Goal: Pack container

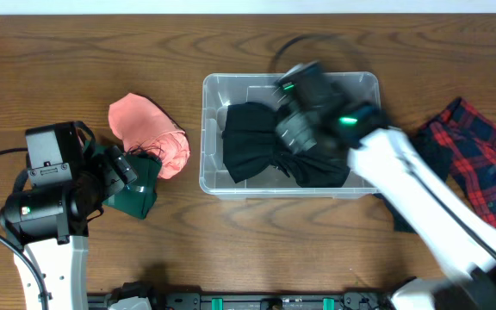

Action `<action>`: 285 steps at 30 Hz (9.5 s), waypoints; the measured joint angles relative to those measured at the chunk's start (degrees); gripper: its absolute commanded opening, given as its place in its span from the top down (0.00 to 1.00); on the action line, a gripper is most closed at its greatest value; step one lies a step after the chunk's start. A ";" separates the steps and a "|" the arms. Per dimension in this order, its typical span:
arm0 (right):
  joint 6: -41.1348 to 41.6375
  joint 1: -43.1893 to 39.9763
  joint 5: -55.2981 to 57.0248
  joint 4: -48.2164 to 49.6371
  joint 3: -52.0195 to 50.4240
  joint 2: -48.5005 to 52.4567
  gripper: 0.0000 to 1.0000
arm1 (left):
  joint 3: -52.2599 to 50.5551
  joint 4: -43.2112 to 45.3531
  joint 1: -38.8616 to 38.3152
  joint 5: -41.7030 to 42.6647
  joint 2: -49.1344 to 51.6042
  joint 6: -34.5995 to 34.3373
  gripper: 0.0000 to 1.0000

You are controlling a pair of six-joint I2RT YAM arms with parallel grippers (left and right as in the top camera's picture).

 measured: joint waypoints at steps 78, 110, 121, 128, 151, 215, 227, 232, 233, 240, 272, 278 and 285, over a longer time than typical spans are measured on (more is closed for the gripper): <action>-19.02 -15.54 -31.50 -3.41 -14.58 -1.46 0.01 | 0.17 -0.02 0.00 -0.15 0.00 0.00 0.02; -4.13 -48.15 9.90 3.15 -9.88 19.15 0.01 | 0.17 0.00 0.02 -0.15 0.00 0.00 0.02; -2.71 -52.87 9.33 4.07 -10.27 24.76 0.01 | 0.17 -0.02 0.00 -0.15 0.00 0.00 0.02; -2.71 -54.07 6.21 4.61 -9.81 25.51 0.35 | 0.17 -0.02 0.00 -0.17 0.00 -0.02 0.02; -3.78 -41.94 -2.19 -3.41 1.51 2.10 0.99 | 0.17 0.00 0.00 -0.15 0.00 0.00 0.02; 11.13 5.60 -26.18 2.21 -5.35 19.58 0.59 | 0.17 -0.02 0.00 -0.15 0.00 0.00 0.02; 12.11 -2.38 -28.96 -5.73 0.61 18.05 0.47 | 0.17 -0.02 0.00 -0.15 0.00 0.00 0.02; 9.84 -8.57 -22.08 -5.66 1.36 7.48 0.28 | 0.17 -0.15 0.09 -0.44 1.42 0.00 0.02; 9.07 -9.49 -20.83 -5.79 1.57 4.63 0.27 | 0.17 -0.28 0.20 -0.57 2.27 0.00 0.02; 6.05 -13.51 -16.55 -8.94 3.34 -7.13 0.25 | 0.15 -2.19 4.98 -0.83 13.60 -4.33 0.02; 4.39 -19.93 -12.83 -14.14 3.17 -5.05 0.26 | -18.38 21.46 20.35 30.08 28.79 2.89 0.94; 4.37 -21.07 -12.28 -13.92 3.15 -5.27 0.26 | -14.05 17.09 19.67 33.20 12.31 4.55 0.94; 7.45 -25.03 -8.37 -13.90 3.15 -8.96 0.24 | -3.21 18.45 8.72 36.24 -2.45 2.03 0.94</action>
